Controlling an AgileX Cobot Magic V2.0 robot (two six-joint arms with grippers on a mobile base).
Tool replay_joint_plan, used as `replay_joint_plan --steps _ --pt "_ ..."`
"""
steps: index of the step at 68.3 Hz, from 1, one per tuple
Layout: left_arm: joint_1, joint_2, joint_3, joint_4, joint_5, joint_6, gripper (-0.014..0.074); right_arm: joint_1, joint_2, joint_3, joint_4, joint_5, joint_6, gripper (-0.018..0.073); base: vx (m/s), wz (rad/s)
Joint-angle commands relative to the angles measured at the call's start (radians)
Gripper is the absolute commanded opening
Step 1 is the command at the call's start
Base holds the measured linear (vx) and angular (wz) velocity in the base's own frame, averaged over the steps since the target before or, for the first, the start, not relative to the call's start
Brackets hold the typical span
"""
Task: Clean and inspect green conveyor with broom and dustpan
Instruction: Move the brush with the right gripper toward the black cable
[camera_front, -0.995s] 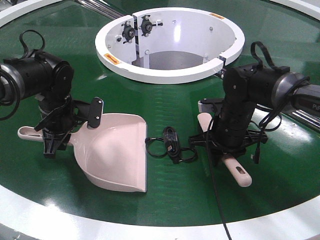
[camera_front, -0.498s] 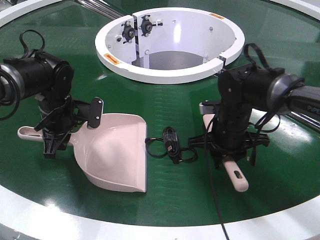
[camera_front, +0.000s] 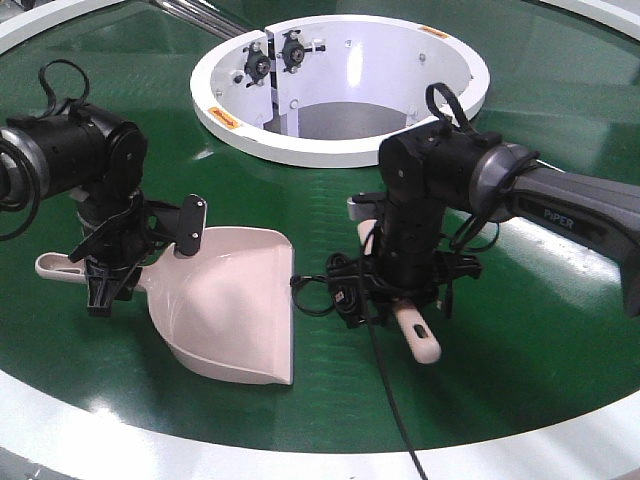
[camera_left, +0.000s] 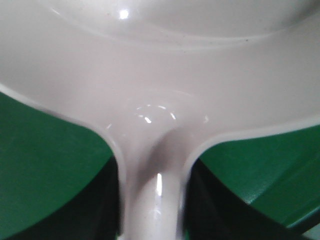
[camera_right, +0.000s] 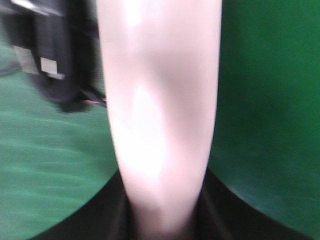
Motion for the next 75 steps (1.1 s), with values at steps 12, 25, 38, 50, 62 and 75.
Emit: replay_joint_plan --steps 12,25,38,50,62,75 --pt "-0.004 -0.049 -0.029 0.010 0.007 -0.006 -0.0006 0.021 0.004 -0.052 0.080 0.078 -0.002 -0.0002 0.00 0.00" --pt "-0.004 -0.049 -0.029 0.010 0.007 -0.006 -0.0006 0.064 0.034 -0.052 0.042 0.077 -0.008 -0.0002 0.00 0.00" --pt "-0.004 -0.049 -0.029 0.010 0.007 -0.006 -0.0006 0.100 0.056 -0.093 0.072 0.077 -0.025 -0.0002 0.00 0.00" --pt "-0.004 -0.049 -0.029 0.010 0.007 -0.006 -0.0006 0.133 0.082 -0.215 0.103 0.077 -0.040 -0.0002 0.00 0.00" --pt "-0.004 -0.049 -0.029 0.010 0.007 -0.006 -0.0006 0.146 0.135 -0.338 0.233 0.076 -0.075 -0.0002 0.00 0.00" --pt "-0.004 -0.049 -0.029 0.010 0.007 -0.006 -0.0006 0.181 0.180 -0.429 0.305 0.076 -0.134 -0.0002 0.00 0.00"
